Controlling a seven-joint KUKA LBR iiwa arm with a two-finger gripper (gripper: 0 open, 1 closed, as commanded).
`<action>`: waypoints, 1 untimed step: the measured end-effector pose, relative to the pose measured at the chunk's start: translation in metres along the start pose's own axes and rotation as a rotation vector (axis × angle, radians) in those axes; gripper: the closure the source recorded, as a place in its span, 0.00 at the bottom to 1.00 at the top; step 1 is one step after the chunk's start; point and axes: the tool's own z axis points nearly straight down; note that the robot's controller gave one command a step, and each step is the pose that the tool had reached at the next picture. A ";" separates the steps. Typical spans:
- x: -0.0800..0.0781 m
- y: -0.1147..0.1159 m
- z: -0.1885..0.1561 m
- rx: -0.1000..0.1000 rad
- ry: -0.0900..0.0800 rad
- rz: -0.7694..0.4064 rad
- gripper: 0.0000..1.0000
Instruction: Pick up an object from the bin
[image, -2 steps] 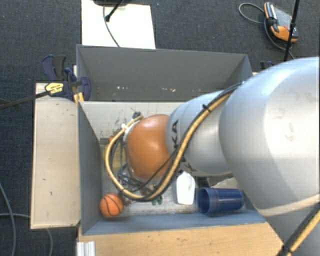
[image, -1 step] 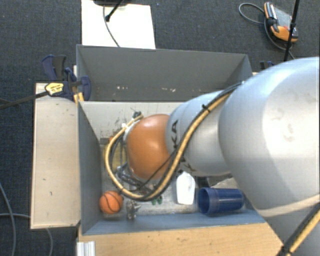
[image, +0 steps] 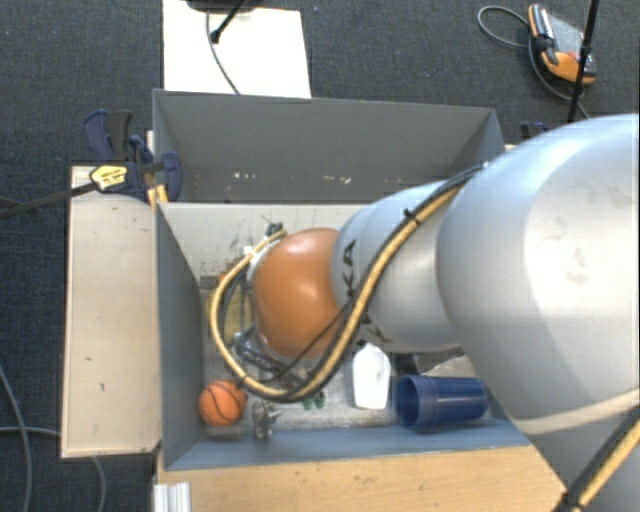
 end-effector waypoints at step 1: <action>-0.008 0.017 -0.003 0.005 -0.020 -0.589 1.00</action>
Offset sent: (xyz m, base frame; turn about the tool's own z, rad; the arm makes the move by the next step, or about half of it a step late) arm 0.0000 0.0000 0.0000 0.0000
